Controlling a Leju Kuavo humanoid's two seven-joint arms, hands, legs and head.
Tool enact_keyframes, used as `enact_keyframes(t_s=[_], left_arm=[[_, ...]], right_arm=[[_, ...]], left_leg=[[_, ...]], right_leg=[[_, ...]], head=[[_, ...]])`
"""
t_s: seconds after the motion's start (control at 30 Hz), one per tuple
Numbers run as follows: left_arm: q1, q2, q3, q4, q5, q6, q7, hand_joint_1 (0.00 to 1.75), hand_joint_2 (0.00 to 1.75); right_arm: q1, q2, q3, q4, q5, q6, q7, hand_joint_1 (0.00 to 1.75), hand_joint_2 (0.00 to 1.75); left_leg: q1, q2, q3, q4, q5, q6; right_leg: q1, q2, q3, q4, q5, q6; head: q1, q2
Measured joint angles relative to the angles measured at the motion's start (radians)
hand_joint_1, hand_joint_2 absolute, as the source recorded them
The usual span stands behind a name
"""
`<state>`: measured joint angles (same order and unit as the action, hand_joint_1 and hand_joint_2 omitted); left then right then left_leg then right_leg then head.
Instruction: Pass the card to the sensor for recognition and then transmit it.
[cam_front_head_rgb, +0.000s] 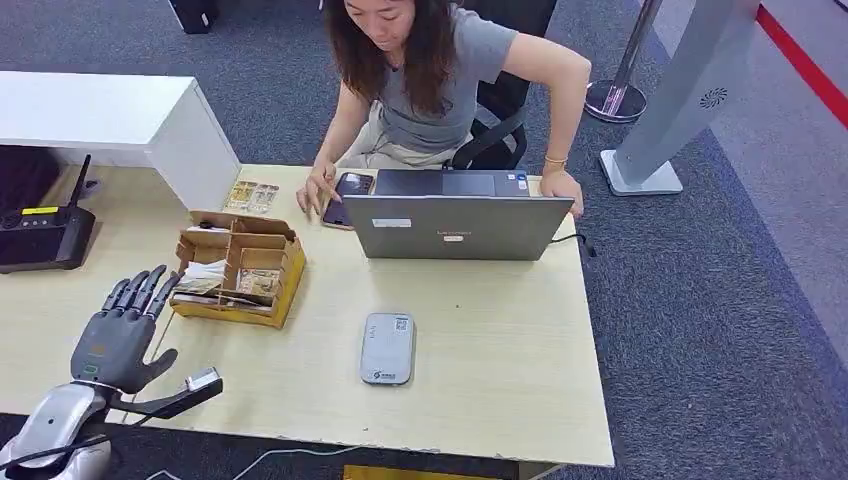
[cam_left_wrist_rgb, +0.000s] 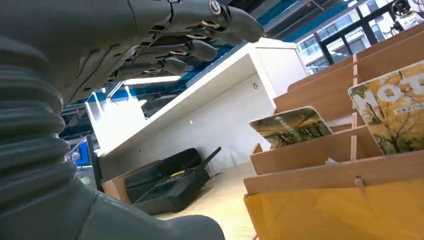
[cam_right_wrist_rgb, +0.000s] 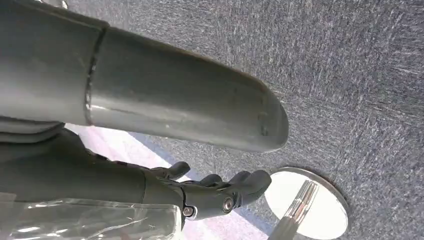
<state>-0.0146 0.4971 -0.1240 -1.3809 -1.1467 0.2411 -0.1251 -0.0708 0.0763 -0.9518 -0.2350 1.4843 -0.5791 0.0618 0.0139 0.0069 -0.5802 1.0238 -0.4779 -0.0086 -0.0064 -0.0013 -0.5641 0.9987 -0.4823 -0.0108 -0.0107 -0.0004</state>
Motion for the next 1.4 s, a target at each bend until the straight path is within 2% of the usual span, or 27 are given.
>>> enact_keyframes(t_s=[0.3,0.37,0.43,0.67,0.87,1.4], left_arm=[[-0.007,0.000,-0.005,0.008,-0.007,0.000,-0.002,0.00,1.75],[-0.049,0.000,-0.025,0.030,-0.029,0.008,-0.018,0.00,1.75],[-0.133,-0.030,-0.077,0.095,-0.053,0.036,-0.022,0.00,1.75],[-0.205,-0.066,-0.114,0.173,-0.045,0.068,-0.013,0.00,1.75],[-0.231,-0.084,-0.134,0.215,-0.043,0.080,-0.016,0.00,1.75],[-0.252,-0.138,-0.188,0.244,-0.047,0.103,-0.045,0.00,1.75]], right_arm=[[0.000,0.000,0.002,0.000,0.005,0.002,0.000,0.00,0.00],[-0.006,0.000,0.006,0.000,0.017,0.013,0.002,0.00,0.00],[-0.018,0.000,0.024,0.000,0.035,0.023,0.012,0.00,0.00],[-0.027,0.000,0.031,0.000,0.035,0.025,0.019,0.00,0.00],[-0.027,0.000,0.037,0.000,0.035,0.025,0.019,0.00,0.00],[-0.030,0.000,0.049,0.000,0.036,0.025,0.019,0.00,0.00]], left_leg=[[0.000,0.000,0.000,0.000,0.000,0.000],[0.000,0.000,0.000,0.000,0.000,0.000],[0.000,0.000,0.000,0.000,0.000,0.000],[0.000,0.000,0.000,0.000,0.000,0.000],[0.000,0.000,0.000,0.000,0.000,0.000],[0.000,0.000,0.000,0.000,0.000,0.000]], right_leg=[[0.000,0.000,0.000,0.000,0.000,0.000],[0.000,0.000,0.000,0.000,0.000,0.000],[0.000,0.000,0.000,0.000,0.000,0.000],[0.000,0.000,0.000,0.000,0.000,0.000],[0.000,0.000,0.000,0.000,0.000,0.000],[0.000,0.000,0.000,0.000,0.000,0.000]], head=[[0.000,0.000],[0.000,0.000],[0.000,0.000],[0.000,0.000],[0.000,0.000],[0.000,0.000]])
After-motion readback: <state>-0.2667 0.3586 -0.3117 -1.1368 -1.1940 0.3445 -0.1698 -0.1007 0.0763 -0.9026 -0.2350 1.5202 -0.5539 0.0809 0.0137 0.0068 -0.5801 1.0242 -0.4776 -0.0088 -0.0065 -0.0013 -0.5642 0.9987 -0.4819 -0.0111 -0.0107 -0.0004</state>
